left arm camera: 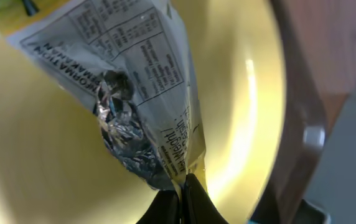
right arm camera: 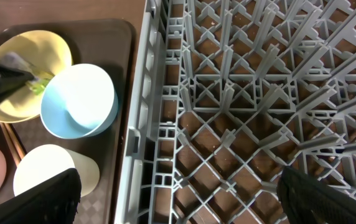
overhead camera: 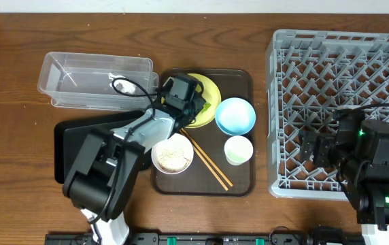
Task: Sort waste into correct bins and load items into the dishwasher rack
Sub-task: 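Grasp the silver snack wrapper and tissue with the left gripper, then carry the wrapper to the clear bin and release it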
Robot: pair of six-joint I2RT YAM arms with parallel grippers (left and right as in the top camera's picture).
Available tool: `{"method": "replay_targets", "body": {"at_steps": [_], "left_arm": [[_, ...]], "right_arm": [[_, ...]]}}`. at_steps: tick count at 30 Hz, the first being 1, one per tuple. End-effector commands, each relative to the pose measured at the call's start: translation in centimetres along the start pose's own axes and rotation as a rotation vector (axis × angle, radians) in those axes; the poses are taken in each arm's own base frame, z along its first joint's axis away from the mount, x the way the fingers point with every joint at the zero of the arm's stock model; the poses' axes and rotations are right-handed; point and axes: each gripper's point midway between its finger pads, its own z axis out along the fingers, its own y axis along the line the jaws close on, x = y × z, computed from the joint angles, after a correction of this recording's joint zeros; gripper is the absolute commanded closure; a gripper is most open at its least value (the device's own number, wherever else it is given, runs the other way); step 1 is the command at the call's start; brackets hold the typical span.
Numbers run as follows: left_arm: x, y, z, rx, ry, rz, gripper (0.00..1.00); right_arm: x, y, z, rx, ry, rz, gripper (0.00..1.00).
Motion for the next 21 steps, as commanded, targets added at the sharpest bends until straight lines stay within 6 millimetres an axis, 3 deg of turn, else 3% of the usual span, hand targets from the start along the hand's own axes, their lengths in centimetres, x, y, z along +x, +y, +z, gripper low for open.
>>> {"method": "replay_targets", "body": {"at_steps": [1, 5, 9, 13, 17, 21], "left_arm": [[-1.5, -3.5, -3.3, 0.102, -0.038, 0.197, 0.94], [-2.8, -5.5, -7.4, 0.153, -0.103, 0.418, 0.94], [-5.7, -5.2, -10.7, 0.119, -0.204, 0.472, 0.94], [-10.2, -3.6, -12.7, 0.090, -0.292, 0.391, 0.94], [-14.3, -0.7, -13.3, 0.037, -0.348, 0.301, 0.94], [-16.8, 1.8, -13.2, -0.013, -0.372, 0.239, 0.89]], "right_arm": [[-0.3, 0.5, -0.3, -0.015, -0.011, -0.003, 0.01], [-0.3, 0.5, -0.3, -0.015, -0.011, -0.003, 0.01], [-0.3, 0.5, -0.3, -0.015, -0.011, -0.003, 0.01], [-0.3, 0.5, -0.3, -0.015, -0.010, -0.002, 0.01], [-0.3, 0.5, -0.3, -0.015, -0.011, -0.002, 0.01], [-0.3, 0.5, -0.3, -0.015, -0.010, -0.002, 0.01]]}}
